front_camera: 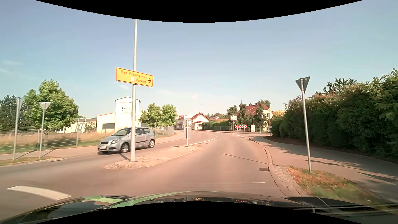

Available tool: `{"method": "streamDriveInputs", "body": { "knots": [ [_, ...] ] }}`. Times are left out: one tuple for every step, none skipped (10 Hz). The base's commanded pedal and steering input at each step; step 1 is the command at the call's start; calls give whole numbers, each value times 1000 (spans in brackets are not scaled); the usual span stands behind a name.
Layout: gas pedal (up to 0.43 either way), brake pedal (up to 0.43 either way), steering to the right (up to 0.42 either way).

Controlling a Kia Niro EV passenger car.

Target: Follow the waypoints while adhering to traffic rules and regulations

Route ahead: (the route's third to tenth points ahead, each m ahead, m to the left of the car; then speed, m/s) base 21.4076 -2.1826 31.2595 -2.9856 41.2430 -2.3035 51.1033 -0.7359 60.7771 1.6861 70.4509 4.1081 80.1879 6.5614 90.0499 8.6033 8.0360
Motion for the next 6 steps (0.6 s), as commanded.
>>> {"method": "streamDriveInputs", "body": {
  "knots": [
    [138,0,91],
    [150,0,95],
    [169,0,97],
    [177,0,97],
    [177,0,97],
    [189,0,96]
  ]
}}
